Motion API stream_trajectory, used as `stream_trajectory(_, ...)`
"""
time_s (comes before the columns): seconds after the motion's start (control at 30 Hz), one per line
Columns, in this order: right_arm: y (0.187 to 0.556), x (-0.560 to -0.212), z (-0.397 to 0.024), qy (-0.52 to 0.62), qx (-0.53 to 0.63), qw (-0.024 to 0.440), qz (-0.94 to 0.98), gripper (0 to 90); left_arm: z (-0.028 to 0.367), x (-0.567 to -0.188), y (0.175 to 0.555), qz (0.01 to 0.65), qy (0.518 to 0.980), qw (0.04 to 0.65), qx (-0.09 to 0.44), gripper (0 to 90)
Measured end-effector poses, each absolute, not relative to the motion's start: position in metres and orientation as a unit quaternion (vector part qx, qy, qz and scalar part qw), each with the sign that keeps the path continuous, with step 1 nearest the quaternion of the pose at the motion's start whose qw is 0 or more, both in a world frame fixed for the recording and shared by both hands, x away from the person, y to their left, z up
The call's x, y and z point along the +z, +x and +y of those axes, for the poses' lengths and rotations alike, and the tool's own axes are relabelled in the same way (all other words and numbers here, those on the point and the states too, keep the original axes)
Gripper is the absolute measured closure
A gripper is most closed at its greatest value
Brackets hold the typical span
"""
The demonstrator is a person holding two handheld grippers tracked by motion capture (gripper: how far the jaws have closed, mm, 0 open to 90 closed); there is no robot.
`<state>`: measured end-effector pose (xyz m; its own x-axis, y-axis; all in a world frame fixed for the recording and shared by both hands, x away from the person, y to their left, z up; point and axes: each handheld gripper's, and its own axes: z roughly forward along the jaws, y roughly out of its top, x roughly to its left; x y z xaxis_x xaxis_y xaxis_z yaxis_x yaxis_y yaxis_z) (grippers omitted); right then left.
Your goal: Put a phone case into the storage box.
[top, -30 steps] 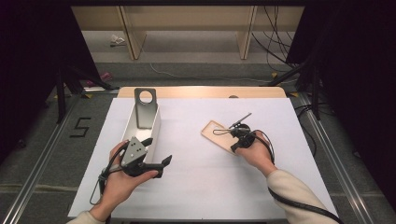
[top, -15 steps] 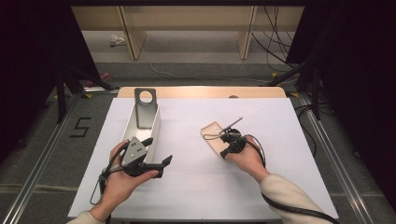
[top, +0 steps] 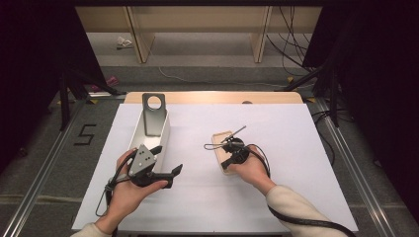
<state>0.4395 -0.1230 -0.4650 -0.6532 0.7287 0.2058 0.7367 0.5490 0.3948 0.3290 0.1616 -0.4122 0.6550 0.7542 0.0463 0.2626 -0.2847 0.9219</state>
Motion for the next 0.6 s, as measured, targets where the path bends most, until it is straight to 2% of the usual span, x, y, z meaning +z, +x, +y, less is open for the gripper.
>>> stream_trajectory(0.6, 0.446, -0.469, -0.095, -0.407, -0.254, 0.013, -0.877, 90.0, 0.162, -0.412, 0.329, 0.333, 0.762, 0.497, 0.248, 12.7)
